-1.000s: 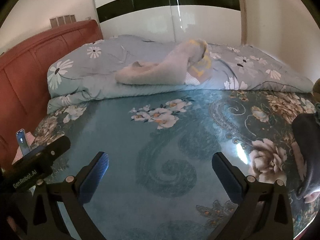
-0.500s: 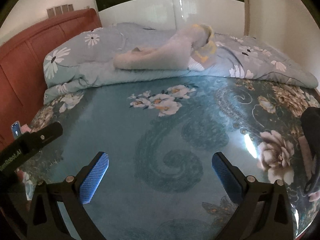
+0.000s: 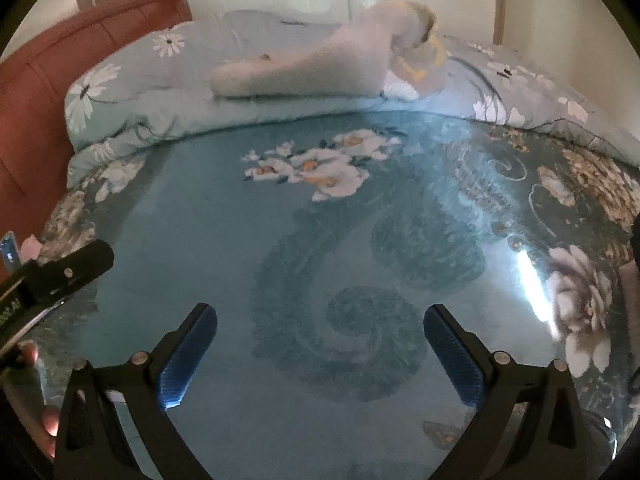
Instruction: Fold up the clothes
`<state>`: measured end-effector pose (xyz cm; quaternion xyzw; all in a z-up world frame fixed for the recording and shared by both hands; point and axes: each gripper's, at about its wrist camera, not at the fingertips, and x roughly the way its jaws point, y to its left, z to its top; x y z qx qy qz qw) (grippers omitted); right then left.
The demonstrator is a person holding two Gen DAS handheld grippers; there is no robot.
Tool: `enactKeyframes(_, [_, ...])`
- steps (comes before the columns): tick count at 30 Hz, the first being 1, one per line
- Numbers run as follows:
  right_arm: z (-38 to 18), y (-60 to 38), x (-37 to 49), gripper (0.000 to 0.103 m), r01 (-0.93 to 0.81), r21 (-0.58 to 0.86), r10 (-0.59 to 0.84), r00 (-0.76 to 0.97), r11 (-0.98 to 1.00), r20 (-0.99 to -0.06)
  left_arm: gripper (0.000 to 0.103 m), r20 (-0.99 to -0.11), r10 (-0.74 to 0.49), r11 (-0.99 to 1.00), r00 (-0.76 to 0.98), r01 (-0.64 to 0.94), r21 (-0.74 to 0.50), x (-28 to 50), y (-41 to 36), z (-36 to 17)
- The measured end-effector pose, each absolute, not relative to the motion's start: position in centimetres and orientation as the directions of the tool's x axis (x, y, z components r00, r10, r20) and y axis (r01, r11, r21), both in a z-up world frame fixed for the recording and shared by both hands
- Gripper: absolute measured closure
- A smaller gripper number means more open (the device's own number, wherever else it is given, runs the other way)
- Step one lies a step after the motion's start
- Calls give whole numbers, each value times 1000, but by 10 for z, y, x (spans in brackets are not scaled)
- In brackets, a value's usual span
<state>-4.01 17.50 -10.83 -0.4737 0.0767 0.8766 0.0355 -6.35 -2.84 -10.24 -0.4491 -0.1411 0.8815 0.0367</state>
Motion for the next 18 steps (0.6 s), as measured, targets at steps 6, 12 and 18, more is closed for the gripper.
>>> enactKeyframes(6, [-129, 180, -63, 0, -144, 85, 1, -515, -986, -857, 0, -793, 205, -956, -574, 57, -289, -81, -29, -120])
enactKeyframes(12, [-114, 207, -132, 0, -119, 45, 39, -619, -992, -784, 0, -788, 214, -954, -577, 49, -295, -98, -34, -131])
enactKeyframes(18, [-68, 264, -257, 0, -160, 186, -6, -742, -969, -670, 0, -747, 244, -942, -618, 31, -334, -113, -38, -133])
